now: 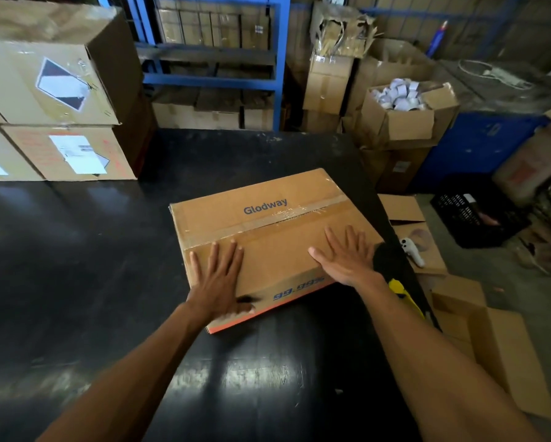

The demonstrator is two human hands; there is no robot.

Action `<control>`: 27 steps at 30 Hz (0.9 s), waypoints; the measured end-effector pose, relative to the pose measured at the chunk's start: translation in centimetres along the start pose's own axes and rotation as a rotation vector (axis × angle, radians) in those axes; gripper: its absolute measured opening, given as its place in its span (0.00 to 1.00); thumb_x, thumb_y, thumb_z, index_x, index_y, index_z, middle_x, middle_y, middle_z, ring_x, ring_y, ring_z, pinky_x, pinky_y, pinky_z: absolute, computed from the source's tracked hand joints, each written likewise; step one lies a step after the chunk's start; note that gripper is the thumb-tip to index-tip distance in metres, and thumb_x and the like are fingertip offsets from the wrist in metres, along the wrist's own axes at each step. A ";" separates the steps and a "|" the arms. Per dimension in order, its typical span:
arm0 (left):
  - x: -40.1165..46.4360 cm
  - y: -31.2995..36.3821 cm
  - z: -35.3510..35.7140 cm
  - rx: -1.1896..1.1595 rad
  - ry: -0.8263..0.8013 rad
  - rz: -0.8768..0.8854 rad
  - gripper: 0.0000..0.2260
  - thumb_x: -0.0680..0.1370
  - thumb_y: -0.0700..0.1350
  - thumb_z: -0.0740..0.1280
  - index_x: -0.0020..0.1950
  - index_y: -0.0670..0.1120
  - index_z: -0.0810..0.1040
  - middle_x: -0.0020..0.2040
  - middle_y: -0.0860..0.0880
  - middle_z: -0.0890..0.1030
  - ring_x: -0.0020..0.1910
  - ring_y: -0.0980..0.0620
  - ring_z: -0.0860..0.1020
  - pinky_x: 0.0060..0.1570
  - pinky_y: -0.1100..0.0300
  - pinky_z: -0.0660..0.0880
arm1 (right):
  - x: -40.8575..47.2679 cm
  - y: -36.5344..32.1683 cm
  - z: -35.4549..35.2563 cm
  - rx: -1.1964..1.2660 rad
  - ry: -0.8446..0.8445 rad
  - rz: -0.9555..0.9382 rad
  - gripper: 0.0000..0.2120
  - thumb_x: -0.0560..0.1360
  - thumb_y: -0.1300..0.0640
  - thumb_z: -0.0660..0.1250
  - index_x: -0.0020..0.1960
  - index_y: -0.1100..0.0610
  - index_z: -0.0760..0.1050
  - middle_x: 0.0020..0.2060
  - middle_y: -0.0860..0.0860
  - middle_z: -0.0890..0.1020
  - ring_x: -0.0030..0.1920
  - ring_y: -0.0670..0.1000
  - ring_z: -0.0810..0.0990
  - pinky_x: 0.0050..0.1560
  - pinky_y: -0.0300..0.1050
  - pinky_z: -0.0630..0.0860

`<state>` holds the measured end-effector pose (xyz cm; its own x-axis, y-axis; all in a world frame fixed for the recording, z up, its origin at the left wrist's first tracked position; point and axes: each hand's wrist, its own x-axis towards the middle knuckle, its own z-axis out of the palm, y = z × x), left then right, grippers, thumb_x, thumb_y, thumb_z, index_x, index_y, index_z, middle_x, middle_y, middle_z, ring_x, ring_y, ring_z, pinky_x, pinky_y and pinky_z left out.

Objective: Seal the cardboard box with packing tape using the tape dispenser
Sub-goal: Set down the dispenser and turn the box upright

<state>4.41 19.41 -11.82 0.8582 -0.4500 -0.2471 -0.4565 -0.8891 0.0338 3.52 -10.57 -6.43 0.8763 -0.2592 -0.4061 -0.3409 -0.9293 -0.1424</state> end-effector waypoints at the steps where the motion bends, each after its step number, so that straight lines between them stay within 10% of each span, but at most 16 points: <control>1: 0.1 -0.5 0.3 0.010 0.031 0.020 0.61 0.62 0.81 0.59 0.81 0.45 0.40 0.82 0.43 0.42 0.78 0.34 0.40 0.67 0.21 0.43 | 0.1 0.3 0.6 0.018 0.012 0.004 0.40 0.73 0.24 0.40 0.78 0.40 0.33 0.78 0.54 0.33 0.75 0.62 0.30 0.73 0.67 0.34; 9: 0.9 -5.0 -2.0 -0.020 -0.028 -0.084 0.57 0.63 0.74 0.70 0.77 0.63 0.33 0.80 0.56 0.34 0.79 0.37 0.36 0.62 0.17 0.44 | -3.9 -1.5 2.8 -0.035 0.176 0.068 0.41 0.71 0.22 0.40 0.78 0.40 0.46 0.76 0.60 0.52 0.75 0.67 0.52 0.73 0.67 0.45; 16: 0.5 -4.0 -1.2 -0.054 0.033 -0.117 0.56 0.62 0.79 0.62 0.78 0.62 0.32 0.80 0.53 0.33 0.78 0.37 0.35 0.64 0.19 0.47 | -3.9 5.2 1.5 0.298 -0.116 0.064 0.46 0.68 0.22 0.57 0.74 0.31 0.33 0.76 0.47 0.28 0.77 0.64 0.36 0.73 0.69 0.46; 27: 0.7 -4.0 -1.1 0.029 0.056 -0.071 0.56 0.66 0.77 0.62 0.79 0.55 0.33 0.81 0.46 0.35 0.79 0.36 0.37 0.75 0.33 0.42 | -4.3 5.0 2.8 0.274 -0.035 0.034 0.49 0.68 0.26 0.64 0.73 0.30 0.31 0.76 0.47 0.31 0.76 0.65 0.42 0.72 0.67 0.53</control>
<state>7.06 22.57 -11.01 0.9001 -0.3903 -0.1937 -0.3998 -0.9165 -0.0106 -2.92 -13.40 -7.97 0.8520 -0.2757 -0.4451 -0.4538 -0.8128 -0.3653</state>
